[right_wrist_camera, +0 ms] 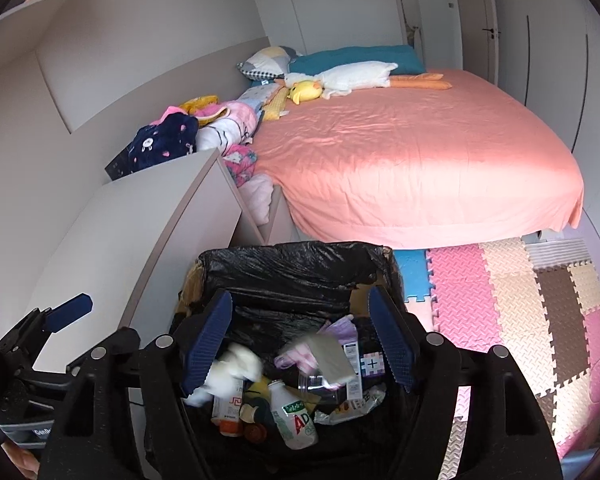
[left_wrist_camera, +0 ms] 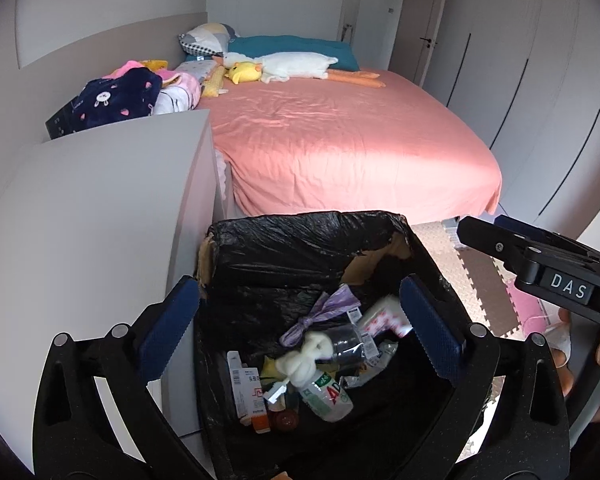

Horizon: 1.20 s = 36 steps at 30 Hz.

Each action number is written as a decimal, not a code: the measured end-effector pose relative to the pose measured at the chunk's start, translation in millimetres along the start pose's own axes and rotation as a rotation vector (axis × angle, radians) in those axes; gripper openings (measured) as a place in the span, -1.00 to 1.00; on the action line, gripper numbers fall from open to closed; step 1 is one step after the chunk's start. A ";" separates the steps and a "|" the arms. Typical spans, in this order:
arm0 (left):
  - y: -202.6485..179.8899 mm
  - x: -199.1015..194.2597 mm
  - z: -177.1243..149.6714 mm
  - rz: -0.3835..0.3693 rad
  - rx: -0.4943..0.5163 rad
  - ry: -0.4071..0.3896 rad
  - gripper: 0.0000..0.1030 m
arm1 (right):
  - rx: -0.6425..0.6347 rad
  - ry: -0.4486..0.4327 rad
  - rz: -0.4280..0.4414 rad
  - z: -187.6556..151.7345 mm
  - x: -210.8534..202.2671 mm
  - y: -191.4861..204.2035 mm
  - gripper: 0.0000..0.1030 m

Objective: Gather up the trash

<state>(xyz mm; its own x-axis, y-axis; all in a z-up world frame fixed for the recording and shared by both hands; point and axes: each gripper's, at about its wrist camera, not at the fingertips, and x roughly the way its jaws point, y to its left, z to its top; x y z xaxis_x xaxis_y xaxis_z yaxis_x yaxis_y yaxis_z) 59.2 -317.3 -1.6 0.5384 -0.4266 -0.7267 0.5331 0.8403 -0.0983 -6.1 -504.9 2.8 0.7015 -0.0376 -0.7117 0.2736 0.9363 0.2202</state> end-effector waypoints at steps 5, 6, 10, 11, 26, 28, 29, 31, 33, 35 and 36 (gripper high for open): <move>6.6 -3.6 0.2 0.018 -0.012 -0.016 0.88 | 0.004 -0.002 0.001 -2.0 -1.4 -3.2 0.48; 6.8 -3.8 -0.3 0.019 -0.013 -0.017 0.88 | 0.005 0.000 0.001 -2.5 -1.0 -3.7 0.48; 8.8 -4.5 -0.9 0.018 -0.016 -0.019 0.88 | 0.006 0.004 0.003 -1.1 0.2 -3.5 0.49; 9.0 -5.0 -1.2 0.017 -0.016 -0.020 0.88 | 0.006 0.003 0.004 -1.0 -0.2 -3.1 0.49; 7.2 -9.3 -0.3 0.025 -0.017 -0.029 0.88 | 0.004 0.004 0.006 -1.3 -2.9 -2.3 0.49; 7.4 -9.1 -0.4 0.028 -0.016 -0.027 0.88 | 0.004 0.003 0.007 -1.3 -2.8 -2.5 0.49; 7.0 -9.1 -0.5 0.030 -0.016 -0.027 0.88 | 0.004 0.003 0.007 -1.2 -3.0 -2.5 0.49; 6.7 -8.9 -0.5 0.031 -0.015 -0.025 0.88 | 0.003 0.004 0.007 -1.1 -3.0 -2.4 0.49; 6.5 -8.8 -0.1 0.033 -0.012 -0.023 0.88 | 0.002 0.004 0.006 -1.7 -2.4 -0.9 0.49; 6.4 -8.9 -0.3 0.032 -0.011 -0.023 0.88 | 0.001 0.005 0.007 -1.6 -2.4 -0.9 0.49; 6.2 -8.9 -0.4 0.033 -0.012 -0.023 0.88 | 0.001 0.005 0.007 -1.6 -2.5 -0.9 0.49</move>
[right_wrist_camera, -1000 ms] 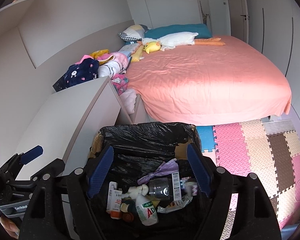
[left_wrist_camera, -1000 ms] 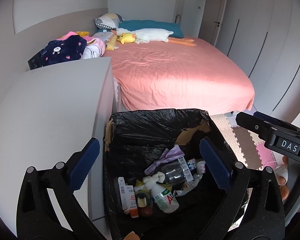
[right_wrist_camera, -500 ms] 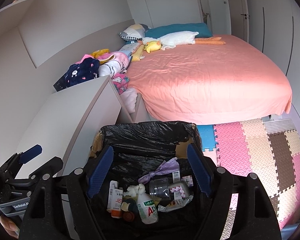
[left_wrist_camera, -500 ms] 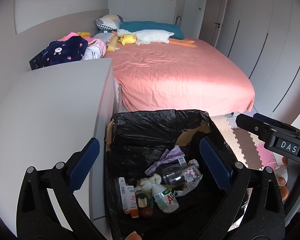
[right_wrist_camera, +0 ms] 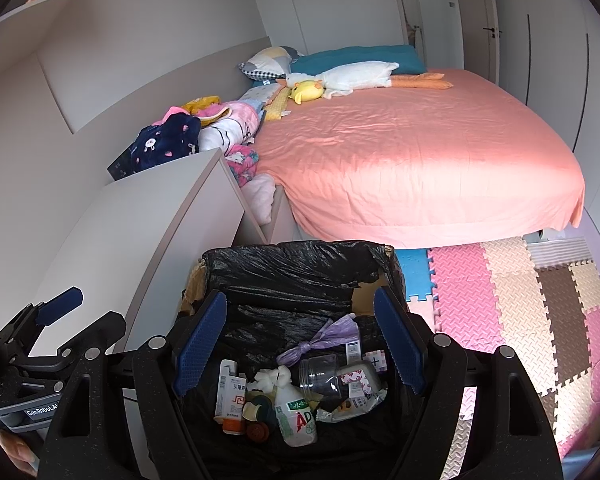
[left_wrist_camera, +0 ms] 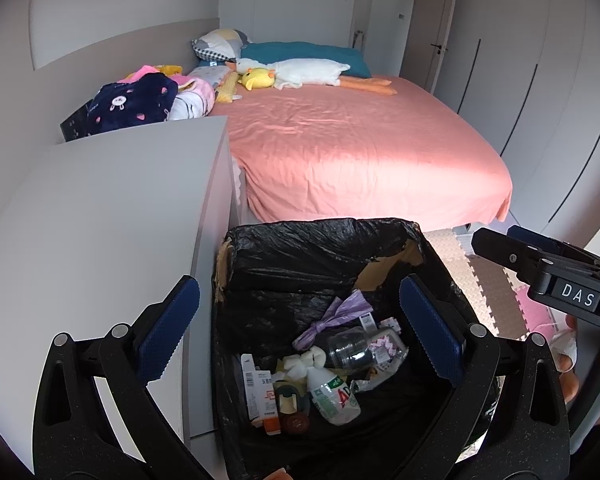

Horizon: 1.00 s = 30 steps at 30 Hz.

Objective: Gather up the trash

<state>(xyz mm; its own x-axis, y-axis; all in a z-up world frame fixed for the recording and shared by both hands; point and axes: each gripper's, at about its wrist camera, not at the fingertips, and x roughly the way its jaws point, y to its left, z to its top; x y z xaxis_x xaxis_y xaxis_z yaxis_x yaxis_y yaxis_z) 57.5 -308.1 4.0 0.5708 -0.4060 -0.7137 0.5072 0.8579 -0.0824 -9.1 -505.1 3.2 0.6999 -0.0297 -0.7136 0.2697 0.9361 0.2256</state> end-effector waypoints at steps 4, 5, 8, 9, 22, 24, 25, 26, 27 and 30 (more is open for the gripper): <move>0.9 -0.8 0.7 0.003 0.000 -0.002 0.88 | 0.000 0.000 0.000 0.0 -0.1 0.2 0.49; 0.8 -0.8 0.7 0.004 0.000 -0.001 0.88 | 0.001 0.001 0.000 0.1 0.0 0.0 0.49; 1.9 -0.9 1.2 0.006 -0.004 0.000 0.88 | 0.000 0.001 0.000 0.2 0.0 0.1 0.49; 1.9 -0.8 1.3 0.007 -0.003 0.000 0.88 | -0.001 0.001 0.000 0.3 0.1 0.1 0.49; 1.6 -0.3 1.4 -0.004 0.003 0.011 0.87 | 0.003 0.004 -0.001 -1.2 0.6 1.6 0.49; 0.0 -1.7 1.4 -0.003 0.010 0.006 0.88 | 0.002 0.004 -0.002 -1.2 0.7 1.5 0.49; -1.2 -2.3 1.6 0.011 0.019 0.003 0.88 | 0.003 0.004 -0.001 -1.2 0.5 1.4 0.49; -4.0 -3.0 1.2 0.030 0.031 -0.003 0.88 | 0.002 0.003 0.000 -1.3 0.2 1.5 0.49; -5.7 -3.4 0.8 0.045 0.042 -0.007 0.88 | 0.002 0.003 0.000 -1.4 0.0 1.6 0.49; -8.5 -3.7 0.5 0.045 0.053 -0.008 0.88 | 0.002 0.004 0.000 -1.4 0.4 1.0 0.49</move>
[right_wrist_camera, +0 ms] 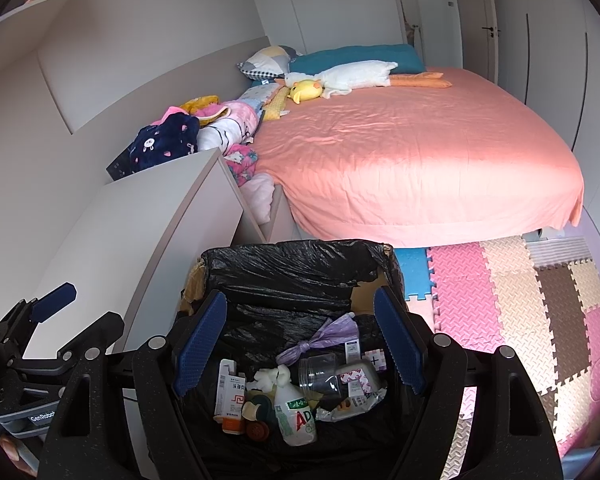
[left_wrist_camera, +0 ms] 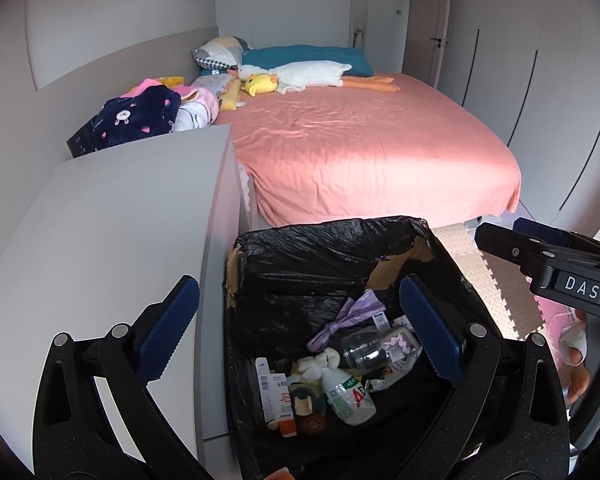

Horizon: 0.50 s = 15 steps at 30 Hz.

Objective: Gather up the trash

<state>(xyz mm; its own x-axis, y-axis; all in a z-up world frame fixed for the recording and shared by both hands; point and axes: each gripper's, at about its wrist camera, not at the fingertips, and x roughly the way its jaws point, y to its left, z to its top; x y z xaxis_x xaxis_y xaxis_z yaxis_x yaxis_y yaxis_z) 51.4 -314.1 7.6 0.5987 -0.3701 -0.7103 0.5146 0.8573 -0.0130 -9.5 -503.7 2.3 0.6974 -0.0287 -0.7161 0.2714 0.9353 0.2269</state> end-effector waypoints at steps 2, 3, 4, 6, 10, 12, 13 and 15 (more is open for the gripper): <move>0.2 -0.5 -0.5 -0.013 -0.008 0.000 0.88 | 0.000 0.000 -0.001 0.0 0.0 0.0 0.49; 0.8 -0.2 -0.5 -0.016 -0.014 0.000 0.88 | 0.000 0.000 -0.001 0.0 0.0 0.0 0.49; 1.7 0.3 -0.4 -0.019 -0.019 0.001 0.87 | 0.001 0.000 -0.001 0.0 -0.2 0.0 0.49; 2.5 0.6 -0.3 -0.020 -0.025 0.003 0.88 | 0.001 0.000 -0.001 0.1 0.0 0.1 0.49; 3.7 -0.8 -0.2 -0.014 -0.033 -0.011 0.88 | 0.000 0.000 0.000 0.0 -0.1 0.0 0.49; 4.1 -0.9 -0.1 -0.014 -0.039 -0.011 0.88 | 0.000 0.000 0.000 0.2 -0.1 -0.2 0.49; 3.6 -1.2 -0.2 -0.004 -0.038 -0.014 0.88 | 0.000 0.000 0.000 0.1 -0.1 -0.2 0.49; 2.1 -2.7 -0.9 0.026 -0.031 -0.025 0.88 | 0.001 0.000 -0.002 0.1 -0.1 -0.1 0.49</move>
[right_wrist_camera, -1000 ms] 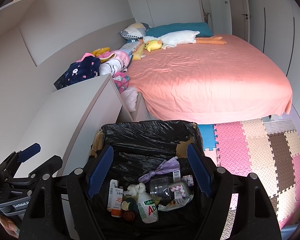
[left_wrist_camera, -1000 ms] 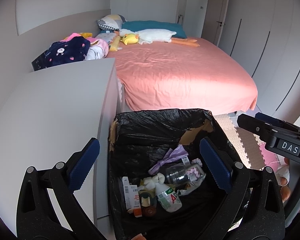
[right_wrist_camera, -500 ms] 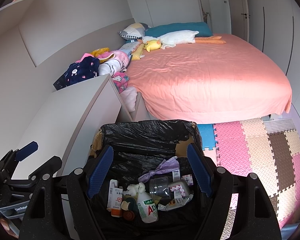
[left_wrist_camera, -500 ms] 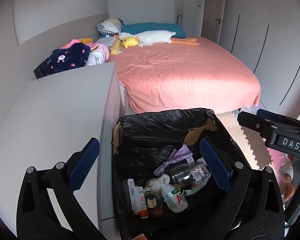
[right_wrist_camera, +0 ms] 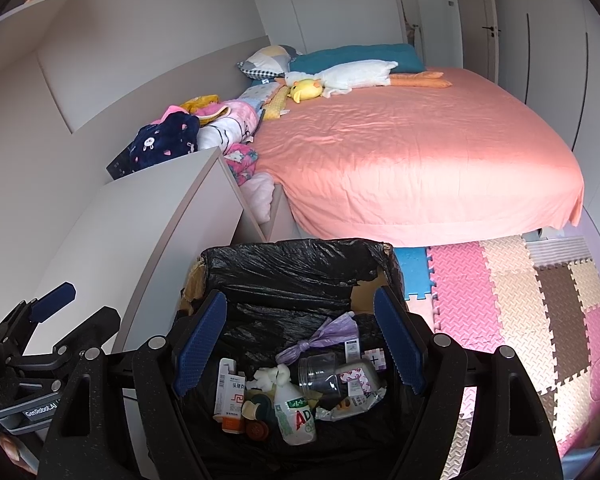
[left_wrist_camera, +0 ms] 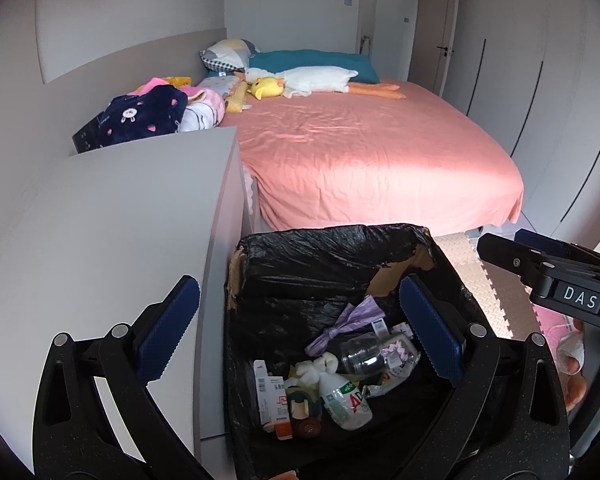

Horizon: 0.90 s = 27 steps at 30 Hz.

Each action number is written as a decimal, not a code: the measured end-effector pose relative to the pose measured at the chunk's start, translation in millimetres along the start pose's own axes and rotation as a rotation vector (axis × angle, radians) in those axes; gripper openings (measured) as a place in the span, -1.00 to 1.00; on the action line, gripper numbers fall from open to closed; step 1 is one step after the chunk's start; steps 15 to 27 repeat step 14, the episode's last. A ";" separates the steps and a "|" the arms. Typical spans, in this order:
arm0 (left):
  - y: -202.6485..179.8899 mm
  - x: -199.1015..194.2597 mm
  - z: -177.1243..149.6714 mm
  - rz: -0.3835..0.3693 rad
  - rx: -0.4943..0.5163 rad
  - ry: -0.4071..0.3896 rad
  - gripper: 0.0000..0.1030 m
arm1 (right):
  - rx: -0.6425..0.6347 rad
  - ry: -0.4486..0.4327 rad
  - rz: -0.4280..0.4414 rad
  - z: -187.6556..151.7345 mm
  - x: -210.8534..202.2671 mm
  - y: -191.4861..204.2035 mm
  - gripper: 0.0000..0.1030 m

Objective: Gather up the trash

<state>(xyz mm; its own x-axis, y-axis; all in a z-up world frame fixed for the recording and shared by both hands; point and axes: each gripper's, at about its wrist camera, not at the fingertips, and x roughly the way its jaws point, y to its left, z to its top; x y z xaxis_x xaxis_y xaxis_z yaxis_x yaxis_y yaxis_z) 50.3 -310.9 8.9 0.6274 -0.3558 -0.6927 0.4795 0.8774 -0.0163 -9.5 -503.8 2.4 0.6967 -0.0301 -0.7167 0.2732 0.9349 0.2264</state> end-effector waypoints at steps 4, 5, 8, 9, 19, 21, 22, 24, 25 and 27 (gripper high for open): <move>0.0 -1.3 -1.0 -0.013 -0.001 -0.005 0.88 | 0.000 0.000 0.000 -0.6 -0.2 -0.7 0.49; 0.6 -1.6 -0.9 -0.019 -0.003 -0.002 0.88 | -0.001 0.000 0.000 -0.5 -0.2 -0.7 0.49; -0.6 -0.8 -0.5 -0.019 0.006 0.003 0.88 | 0.000 0.001 0.000 -0.5 -0.3 -0.7 0.49; -1.3 0.0 -0.1 -0.019 0.009 0.008 0.88 | 0.000 0.000 0.000 -0.4 -0.1 -0.7 0.49; 0.4 1.8 0.1 -0.026 0.002 0.020 0.88 | 0.001 0.001 0.000 -1.3 -0.7 -1.5 0.49; 0.4 1.8 0.1 -0.026 0.002 0.020 0.88 | 0.001 0.001 0.000 -1.3 -0.7 -1.5 0.49; 0.4 1.8 0.1 -0.026 0.002 0.020 0.88 | 0.001 0.001 0.000 -1.3 -0.7 -1.5 0.49; 0.4 1.8 0.1 -0.026 0.002 0.020 0.88 | 0.001 0.001 0.000 -1.3 -0.7 -1.5 0.49; 0.4 1.8 0.1 -0.026 0.002 0.020 0.88 | 0.001 0.001 0.000 -1.3 -0.7 -1.5 0.49; 0.4 1.8 0.1 -0.026 0.002 0.020 0.88 | 0.001 0.001 0.000 -1.3 -0.7 -1.5 0.49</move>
